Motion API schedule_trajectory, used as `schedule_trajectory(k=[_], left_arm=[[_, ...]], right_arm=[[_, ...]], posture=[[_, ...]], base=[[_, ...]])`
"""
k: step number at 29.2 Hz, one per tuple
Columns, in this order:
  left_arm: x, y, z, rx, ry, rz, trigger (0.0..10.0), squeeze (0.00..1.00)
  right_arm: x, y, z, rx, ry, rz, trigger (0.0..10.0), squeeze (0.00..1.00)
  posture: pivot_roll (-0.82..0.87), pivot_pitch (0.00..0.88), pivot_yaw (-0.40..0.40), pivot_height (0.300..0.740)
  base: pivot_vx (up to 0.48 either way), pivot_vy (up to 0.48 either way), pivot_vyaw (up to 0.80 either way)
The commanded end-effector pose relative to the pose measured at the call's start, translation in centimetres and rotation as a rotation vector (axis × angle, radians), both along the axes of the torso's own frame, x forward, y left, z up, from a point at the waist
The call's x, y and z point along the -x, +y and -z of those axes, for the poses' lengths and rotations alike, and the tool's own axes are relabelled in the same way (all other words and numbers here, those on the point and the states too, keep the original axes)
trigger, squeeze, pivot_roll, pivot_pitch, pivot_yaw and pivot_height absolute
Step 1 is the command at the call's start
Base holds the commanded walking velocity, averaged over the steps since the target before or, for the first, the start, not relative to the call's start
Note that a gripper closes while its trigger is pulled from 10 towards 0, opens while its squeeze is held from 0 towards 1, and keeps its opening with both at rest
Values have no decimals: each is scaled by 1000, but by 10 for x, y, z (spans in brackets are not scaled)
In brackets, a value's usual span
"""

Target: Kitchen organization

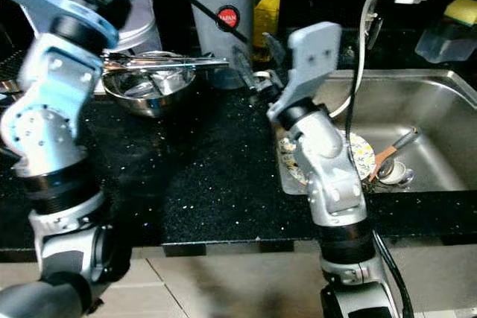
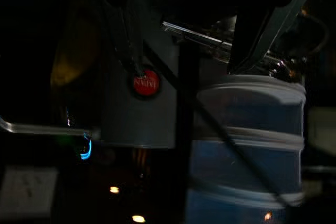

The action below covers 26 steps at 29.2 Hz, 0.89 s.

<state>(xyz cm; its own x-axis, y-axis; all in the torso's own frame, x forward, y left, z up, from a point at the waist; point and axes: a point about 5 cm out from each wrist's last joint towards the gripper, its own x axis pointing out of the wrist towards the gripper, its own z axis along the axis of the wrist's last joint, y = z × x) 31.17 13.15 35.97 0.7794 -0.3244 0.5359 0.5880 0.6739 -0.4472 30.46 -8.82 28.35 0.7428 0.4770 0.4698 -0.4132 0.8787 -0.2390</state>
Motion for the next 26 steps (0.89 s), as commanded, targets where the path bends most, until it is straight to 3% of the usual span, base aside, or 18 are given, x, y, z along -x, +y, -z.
schedule_trajectory(k=[1, 3, 7, 13, 18, 26], left_arm=[[-2, -9, 8, 6, 48, 49, 10000, 0], [-3, -11, 10, 9, 65, 65, 10000, 0], [-5, -20, 19, 19, 119, 122, 10000, 0], [1, -31, 23, 38, 124, 226, 10000, 0], [14, -40, 24, 5, 91, 309, 10000, 0], [12, -38, 30, 0, 113, 290, 10000, 0]], right_arm=[[3, 6, -5, 69, -77, 34, 10000, 0], [3, 8, -4, 89, -89, 43, 10000, 0], [-2, 9, 5, 226, -108, 120, 10000, 0], [-7, 8, 17, 309, -78, 157, 10000, 0], [-13, 0, 21, 324, -61, 237, 10000, 0], [-17, -9, 20, 312, -57, 306, 10000, 0]], posture=[[36, 0, 10, 740], [36, 0, 10, 740], [28, 0, 18, 740], [24, 1, 19, 740], [28, 8, 18, 740], [29, 8, 19, 740]], base=[[0, 0, 0], [0, 0, 0], [0, 0, 0], [0, 0, 0], [0, 0, 0], [0, 0, 0]])
